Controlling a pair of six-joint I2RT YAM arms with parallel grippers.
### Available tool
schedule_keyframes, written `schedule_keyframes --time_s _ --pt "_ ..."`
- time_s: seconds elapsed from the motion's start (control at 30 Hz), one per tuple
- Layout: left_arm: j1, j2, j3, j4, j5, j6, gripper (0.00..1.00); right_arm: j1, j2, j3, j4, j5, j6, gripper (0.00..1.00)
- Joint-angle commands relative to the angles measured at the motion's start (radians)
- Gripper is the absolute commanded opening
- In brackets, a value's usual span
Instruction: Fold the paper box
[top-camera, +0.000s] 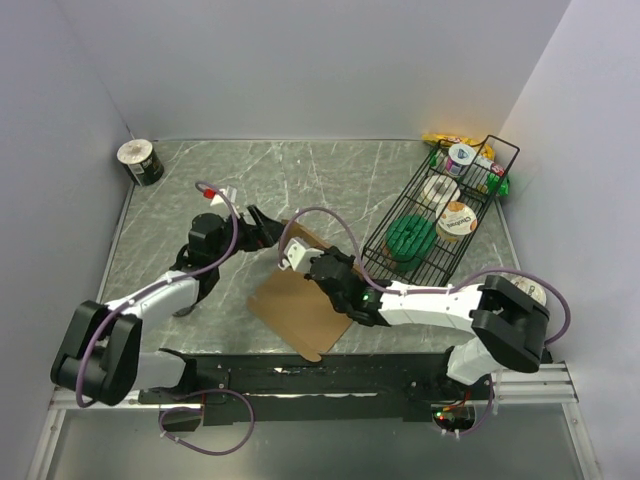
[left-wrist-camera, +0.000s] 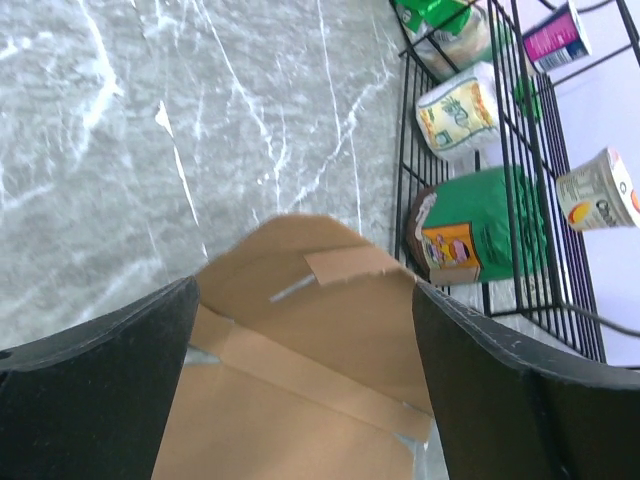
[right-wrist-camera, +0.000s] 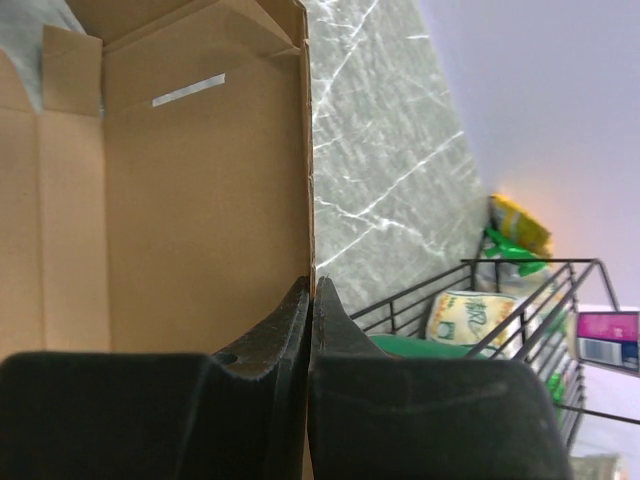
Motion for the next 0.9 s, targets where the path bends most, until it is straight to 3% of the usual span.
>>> schedule_keyframes --time_s 0.0,0.37,0.53,0.87 --pt "0.016 0.049 0.064 0.079 0.062 -0.019 0.93 0.022 0.036 -0.009 0.098 0.068 -0.064 0.00" --pt "0.009 0.151 0.038 0.251 0.157 -0.128 0.84 0.032 0.065 -0.007 0.087 0.068 -0.053 0.00" --pt "0.001 0.164 0.042 0.260 0.151 -0.123 0.83 0.035 0.083 0.000 0.081 0.071 -0.044 0.00" --pt "-0.062 0.194 0.078 0.212 0.125 -0.079 0.72 0.036 0.091 0.011 0.070 0.066 -0.035 0.00"
